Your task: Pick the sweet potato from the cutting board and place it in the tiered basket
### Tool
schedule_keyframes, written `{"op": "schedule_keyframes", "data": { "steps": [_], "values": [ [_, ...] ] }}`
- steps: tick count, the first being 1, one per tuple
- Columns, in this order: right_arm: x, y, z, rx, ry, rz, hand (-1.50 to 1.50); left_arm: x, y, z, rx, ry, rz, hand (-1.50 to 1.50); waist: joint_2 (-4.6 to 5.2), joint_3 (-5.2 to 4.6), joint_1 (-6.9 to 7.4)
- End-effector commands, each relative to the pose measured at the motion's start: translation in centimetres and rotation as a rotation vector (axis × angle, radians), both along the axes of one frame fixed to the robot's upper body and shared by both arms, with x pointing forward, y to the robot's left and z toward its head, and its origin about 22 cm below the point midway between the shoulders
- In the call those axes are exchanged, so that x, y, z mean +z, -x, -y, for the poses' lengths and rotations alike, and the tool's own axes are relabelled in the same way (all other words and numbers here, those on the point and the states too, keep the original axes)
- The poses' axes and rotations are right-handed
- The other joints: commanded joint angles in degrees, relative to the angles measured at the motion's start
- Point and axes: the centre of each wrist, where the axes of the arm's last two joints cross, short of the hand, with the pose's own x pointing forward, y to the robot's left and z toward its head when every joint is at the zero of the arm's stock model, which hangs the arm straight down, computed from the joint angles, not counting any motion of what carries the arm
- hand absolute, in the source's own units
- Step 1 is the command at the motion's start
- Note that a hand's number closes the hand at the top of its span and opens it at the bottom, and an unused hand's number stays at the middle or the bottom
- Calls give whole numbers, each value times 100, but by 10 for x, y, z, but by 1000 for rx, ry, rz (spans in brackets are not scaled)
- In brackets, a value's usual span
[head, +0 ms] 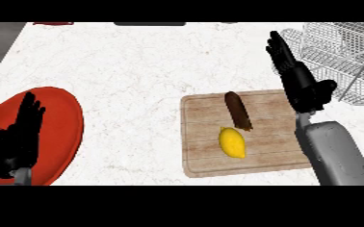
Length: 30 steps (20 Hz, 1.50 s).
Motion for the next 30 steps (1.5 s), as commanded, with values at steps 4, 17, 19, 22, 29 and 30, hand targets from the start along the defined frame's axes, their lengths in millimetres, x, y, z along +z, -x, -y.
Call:
{"op": "schedule_keyframes", "data": {
  "steps": [4,17,19,22,29,30],
  "values": [
    [-4,18,-33,-129,120,65,150,17,-24,16,-174,-217,82,0,-115,69,-93],
    [-17,77,-14,-740,500,92,-150,34,-30,14,-281,-297,54,0,-197,22,-299],
    [-21,90,-17,-658,631,-21,-150,30,-30,18,-277,-291,52,0,-200,14,-321],
    [-19,89,-13,-604,852,-171,-150,35,-35,25,-291,-282,60,0,-176,3,-253],
    [42,82,-82,-604,1047,-368,-150,40,-48,39,-326,-293,82,0,-148,27,-40],
    [60,73,-93,-625,1048,-378,-150,35,-46,33,-334,-290,76,0,-122,32,29]
  ]
}}
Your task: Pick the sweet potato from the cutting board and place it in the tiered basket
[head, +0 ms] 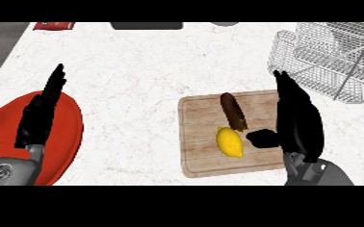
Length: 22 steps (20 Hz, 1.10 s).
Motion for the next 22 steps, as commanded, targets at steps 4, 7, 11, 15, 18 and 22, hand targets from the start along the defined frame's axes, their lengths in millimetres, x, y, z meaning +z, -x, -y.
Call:
{"op": "schedule_keyframes", "data": {
  "steps": [4,7,11,15,18,22],
  "values": [
    [50,-16,-59,-158,92,-141,-150,-5,-5,2,-12,13,-16,0,42,38,109],
    [48,-23,-81,-202,71,-205,-150,8,-12,-5,-11,10,-4,0,37,38,118],
    [29,-39,-98,-228,78,-288,-150,1,-13,1,-22,16,-9,0,64,40,139],
    [14,-47,-88,-269,122,-350,-150,-3,-6,21,-29,24,-1,0,40,48,133],
    [14,-47,-92,-277,136,-374,-150,-2,-11,12,-39,9,-2,0,44,46,118],
    [18,-47,-96,-282,163,-372,-150,18,-13,3,-25,13,-4,0,28,51,150]
  ]
}}
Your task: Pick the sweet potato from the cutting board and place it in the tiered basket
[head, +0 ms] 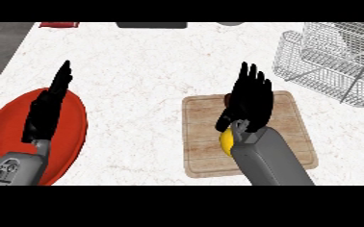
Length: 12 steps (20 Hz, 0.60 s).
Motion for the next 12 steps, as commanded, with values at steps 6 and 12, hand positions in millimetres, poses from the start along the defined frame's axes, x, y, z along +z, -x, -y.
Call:
{"op": "schedule_keyframes", "data": {
  "steps": [6,12],
  "values": [
    [-2,-7,-15,-151,157,-138,-150,1,-1,-4,3,-9,5,0,5,0,-17],
    [-11,-8,-23,-138,231,-138,-150,-13,5,-10,2,12,-3,0,14,-1,10]
  ]
}}
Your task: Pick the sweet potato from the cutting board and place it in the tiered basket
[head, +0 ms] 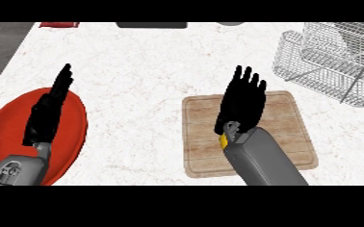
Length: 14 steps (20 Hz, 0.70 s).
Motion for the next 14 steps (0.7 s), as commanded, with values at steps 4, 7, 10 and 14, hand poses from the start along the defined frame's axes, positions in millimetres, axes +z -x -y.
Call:
{"op": "schedule_keyframes", "data": {
  "steps": [4,7,10,14],
  "values": [
    [-8,19,-17,-175,113,-58,-150,-2,-3,-7,14,-6,-8,0,-3,1,-28],
    [-15,15,-21,-180,126,-91,-150,-10,-1,14,-6,-2,8,0,3,2,15],
    [-10,2,-13,-190,95,-99,-150,-7,5,-2,-5,-12,5,0,4,3,49],
    [-15,-2,-4,-226,90,-125,-150,-9,-3,2,8,-8,1,0,6,1,-19]
  ]
}}
